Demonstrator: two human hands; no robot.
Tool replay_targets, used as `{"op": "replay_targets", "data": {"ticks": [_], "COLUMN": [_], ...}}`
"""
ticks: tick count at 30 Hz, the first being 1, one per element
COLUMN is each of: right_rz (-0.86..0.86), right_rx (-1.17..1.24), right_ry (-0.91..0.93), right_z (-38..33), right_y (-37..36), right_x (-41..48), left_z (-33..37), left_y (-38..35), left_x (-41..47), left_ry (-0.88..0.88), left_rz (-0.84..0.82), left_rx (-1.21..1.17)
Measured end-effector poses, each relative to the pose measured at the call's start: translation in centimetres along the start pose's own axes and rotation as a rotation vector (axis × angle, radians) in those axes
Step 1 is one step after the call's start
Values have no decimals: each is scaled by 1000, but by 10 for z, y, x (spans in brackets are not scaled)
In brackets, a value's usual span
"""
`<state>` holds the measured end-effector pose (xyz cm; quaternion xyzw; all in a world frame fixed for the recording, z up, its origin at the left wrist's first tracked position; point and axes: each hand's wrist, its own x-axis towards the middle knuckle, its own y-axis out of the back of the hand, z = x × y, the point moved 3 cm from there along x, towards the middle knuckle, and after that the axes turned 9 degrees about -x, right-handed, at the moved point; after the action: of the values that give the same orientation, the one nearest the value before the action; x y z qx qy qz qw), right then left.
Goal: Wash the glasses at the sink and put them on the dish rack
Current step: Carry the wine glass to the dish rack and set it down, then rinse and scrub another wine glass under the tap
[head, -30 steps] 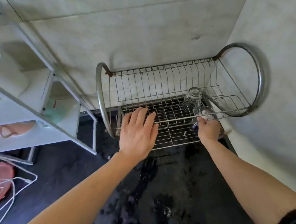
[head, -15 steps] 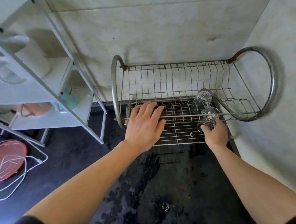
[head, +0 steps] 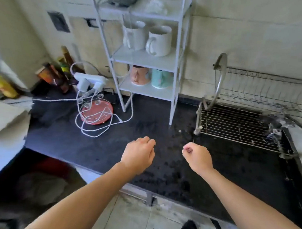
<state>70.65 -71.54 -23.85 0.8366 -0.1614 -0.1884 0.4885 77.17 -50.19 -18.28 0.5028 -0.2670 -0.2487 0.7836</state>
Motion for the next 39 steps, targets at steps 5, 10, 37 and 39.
{"op": "replay_targets", "data": {"ticks": [5, 10, 37, 39], "right_rz": [-145, -256, -685, -676], "right_rx": [-55, -93, -305, -277], "right_ry": [256, 470, 1107, 1059], "right_z": [-131, -242, -773, -809], "right_y": [-62, -111, -401, -420], "right_x": [-34, -54, -62, -64], "left_z": [-92, -168, -527, -555], "left_y": [54, 92, 232, 238], "left_x": [-106, -186, -415, -433], "left_ry": [295, 559, 1460, 1465], "left_rz": [-25, -15, 304, 328], "left_rx": [60, 75, -71, -87]}}
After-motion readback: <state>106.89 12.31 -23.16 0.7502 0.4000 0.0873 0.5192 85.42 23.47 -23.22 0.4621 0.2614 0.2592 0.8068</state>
